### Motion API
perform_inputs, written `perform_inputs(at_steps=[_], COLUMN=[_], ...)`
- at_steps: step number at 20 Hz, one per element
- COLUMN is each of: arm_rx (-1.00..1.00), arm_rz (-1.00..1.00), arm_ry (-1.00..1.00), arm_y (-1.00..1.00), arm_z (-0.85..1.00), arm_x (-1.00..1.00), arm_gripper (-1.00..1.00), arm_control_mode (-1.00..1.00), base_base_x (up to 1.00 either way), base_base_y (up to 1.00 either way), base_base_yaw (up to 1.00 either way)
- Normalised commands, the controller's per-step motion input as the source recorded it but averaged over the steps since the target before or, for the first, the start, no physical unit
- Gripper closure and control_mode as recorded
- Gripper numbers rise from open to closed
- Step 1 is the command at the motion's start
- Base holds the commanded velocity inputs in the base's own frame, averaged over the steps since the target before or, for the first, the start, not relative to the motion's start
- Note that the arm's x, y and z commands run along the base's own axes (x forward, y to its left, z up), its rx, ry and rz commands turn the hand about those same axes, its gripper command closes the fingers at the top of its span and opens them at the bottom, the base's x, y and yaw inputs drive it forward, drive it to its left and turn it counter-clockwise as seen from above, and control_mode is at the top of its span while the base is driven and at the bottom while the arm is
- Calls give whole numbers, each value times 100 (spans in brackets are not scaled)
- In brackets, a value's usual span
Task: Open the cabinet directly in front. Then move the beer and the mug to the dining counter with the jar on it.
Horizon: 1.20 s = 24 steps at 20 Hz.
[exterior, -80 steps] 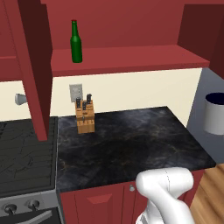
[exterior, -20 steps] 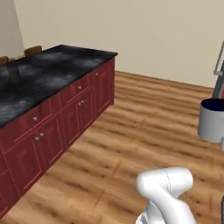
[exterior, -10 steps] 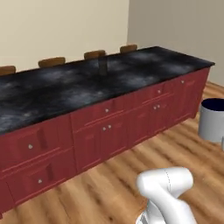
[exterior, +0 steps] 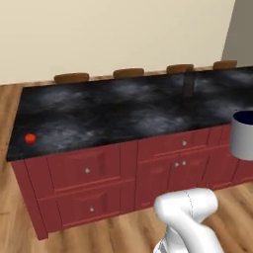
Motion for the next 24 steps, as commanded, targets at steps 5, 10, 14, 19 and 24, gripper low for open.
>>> perform_inputs(at_steps=[5,10,14,19,24], arm_rx=[0,0,0,0,0], arm_rz=[0,0,0,0,0], arm_ry=[0,0,0,0,0], arm_y=[0,0,0,0,0], arm_z=[0,0,0,0,0], arm_x=[0,0,0,0,0], arm_gripper=[100,100,100,100,100], arm_control_mode=[100,100,100,100,100], base_base_x=[100,100,44,-30,5], base_base_y=[0,7,27,0,0], base_base_yaw=[7,7,34,55,0])
